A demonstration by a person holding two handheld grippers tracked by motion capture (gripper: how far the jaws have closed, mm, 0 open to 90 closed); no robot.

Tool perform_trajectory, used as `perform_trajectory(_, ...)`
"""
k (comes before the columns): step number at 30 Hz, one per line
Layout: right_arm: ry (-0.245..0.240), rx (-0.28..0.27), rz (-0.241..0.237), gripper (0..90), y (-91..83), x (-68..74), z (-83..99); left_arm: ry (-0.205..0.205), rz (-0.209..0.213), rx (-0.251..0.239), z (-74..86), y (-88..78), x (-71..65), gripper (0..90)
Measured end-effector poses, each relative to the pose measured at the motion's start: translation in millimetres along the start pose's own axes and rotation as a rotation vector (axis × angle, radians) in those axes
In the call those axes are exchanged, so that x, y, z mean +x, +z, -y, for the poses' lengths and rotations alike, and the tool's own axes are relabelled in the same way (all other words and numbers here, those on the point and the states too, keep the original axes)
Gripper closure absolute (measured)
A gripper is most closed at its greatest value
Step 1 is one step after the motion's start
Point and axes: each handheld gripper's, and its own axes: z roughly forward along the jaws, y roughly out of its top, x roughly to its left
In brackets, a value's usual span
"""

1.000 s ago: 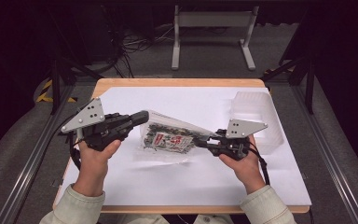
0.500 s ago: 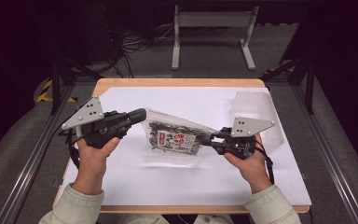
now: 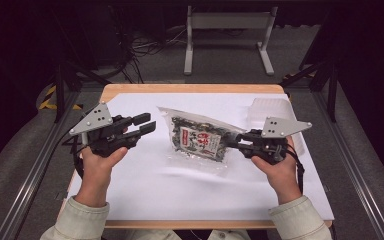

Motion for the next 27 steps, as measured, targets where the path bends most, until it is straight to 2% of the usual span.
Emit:
perform_trajectory(6, 0.053, 0.007, 0.039, 78.4, -15.2, -9.7, -9.2, -0.008, -0.016, 0.03, 3.5, 2.3, 2.1, 58.8)
perform_trajectory(14, 0.08, 0.02, 0.096, 78.4, -31.5, -19.8, -19.2, -0.016, -0.027, 0.065, 12.4, 7.5, 6.8, 53.1)
perform_trajectory(23, 0.115, 0.039, 0.122, 78.4, -46.6, -35.4, -25.1, -0.033, -0.031, 0.103, 32.1, 7.8, 15.2, 47.4)
perform_trajectory(27, 0.12, 0.05, 0.132, 78.4, -52.0, -40.8, -28.1, -0.062, -0.037, 0.12, 43.9, 7.3, 20.7, 44.5)
